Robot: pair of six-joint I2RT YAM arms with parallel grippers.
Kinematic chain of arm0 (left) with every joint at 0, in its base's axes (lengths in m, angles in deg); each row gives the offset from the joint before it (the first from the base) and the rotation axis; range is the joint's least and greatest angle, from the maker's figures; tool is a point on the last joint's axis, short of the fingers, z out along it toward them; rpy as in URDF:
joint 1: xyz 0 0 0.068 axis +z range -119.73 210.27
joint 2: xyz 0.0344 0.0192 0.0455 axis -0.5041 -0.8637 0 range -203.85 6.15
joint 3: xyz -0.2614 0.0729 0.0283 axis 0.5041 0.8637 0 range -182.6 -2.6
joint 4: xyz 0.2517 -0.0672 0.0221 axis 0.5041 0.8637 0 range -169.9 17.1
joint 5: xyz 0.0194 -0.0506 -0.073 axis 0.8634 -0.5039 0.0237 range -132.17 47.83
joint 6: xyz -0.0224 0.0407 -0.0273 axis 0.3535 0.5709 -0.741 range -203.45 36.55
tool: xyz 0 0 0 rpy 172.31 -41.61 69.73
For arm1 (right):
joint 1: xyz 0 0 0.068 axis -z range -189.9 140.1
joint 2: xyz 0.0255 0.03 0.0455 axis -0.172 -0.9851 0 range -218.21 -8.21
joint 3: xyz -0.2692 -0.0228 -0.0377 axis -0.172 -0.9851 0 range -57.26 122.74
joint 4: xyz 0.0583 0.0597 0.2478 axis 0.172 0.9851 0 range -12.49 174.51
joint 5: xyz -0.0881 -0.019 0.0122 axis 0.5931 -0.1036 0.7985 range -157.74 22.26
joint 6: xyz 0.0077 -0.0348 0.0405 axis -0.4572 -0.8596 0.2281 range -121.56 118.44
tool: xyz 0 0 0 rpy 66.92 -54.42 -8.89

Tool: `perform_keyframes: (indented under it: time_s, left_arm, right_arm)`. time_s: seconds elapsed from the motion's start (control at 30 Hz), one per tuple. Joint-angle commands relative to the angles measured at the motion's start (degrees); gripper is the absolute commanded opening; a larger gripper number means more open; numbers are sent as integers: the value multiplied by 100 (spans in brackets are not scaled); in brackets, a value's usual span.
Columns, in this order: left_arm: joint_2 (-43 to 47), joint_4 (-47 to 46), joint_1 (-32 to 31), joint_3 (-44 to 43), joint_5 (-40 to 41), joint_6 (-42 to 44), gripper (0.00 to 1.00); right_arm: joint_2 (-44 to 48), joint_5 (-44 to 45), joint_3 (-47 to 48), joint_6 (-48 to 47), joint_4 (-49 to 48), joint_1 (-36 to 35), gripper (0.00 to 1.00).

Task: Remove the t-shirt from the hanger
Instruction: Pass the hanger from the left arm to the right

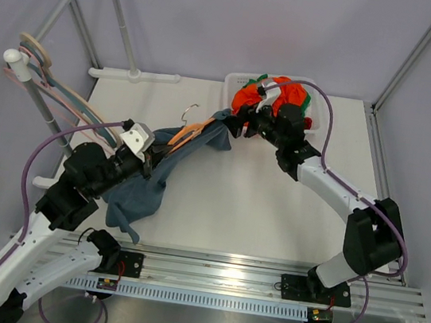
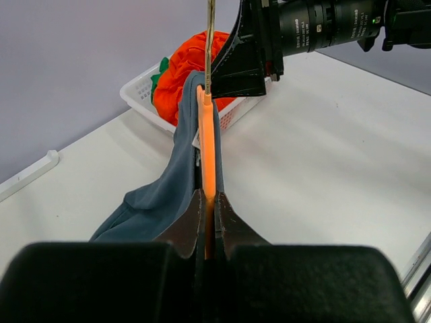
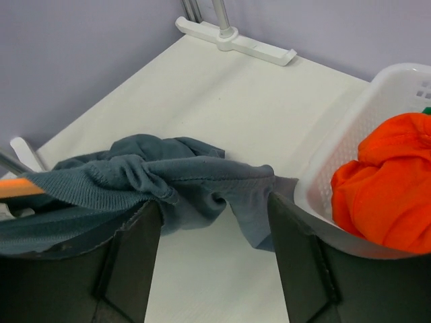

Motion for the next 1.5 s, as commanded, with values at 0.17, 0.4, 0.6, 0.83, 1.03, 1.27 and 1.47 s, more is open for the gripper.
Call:
perform_keyframes:
  time_s: [0.17,0.4,0.6,0.83,1.03,1.27,1.47]
  left_arm:
    - [-184,113,-33,-533,-765,81,0]
    - [-263,175,-33,-515,-1152,55,0]
    - [-342,26,-33,-410,-1213,-24,0]
    - [-465,-1,-33,-366,-1266,-42,0]
    - [-527,34,-33,-392,-1336,-33,0]
    - [-378,271,-33,-436,-1757,177,0]
    - [-184,517,-33,-480,-2434,318,1]
  right_arm:
    - [1224,-512,-969,-833,-1158,123,79]
    - [1691,-1225,-1488,-842,-1563,123,81]
    - [1691,-1524,-1444,-123,-2055,106,78]
    - [1366,-1716,-1330,143,-2573,-139,73]
    - [1374,-2551,-1558,-182,-3119,-298,76]
    - [1603,-3791,-1375,-744,-2112,-298,75]
    - [1761,-4476,-1102,-1413,-906,-377,74]
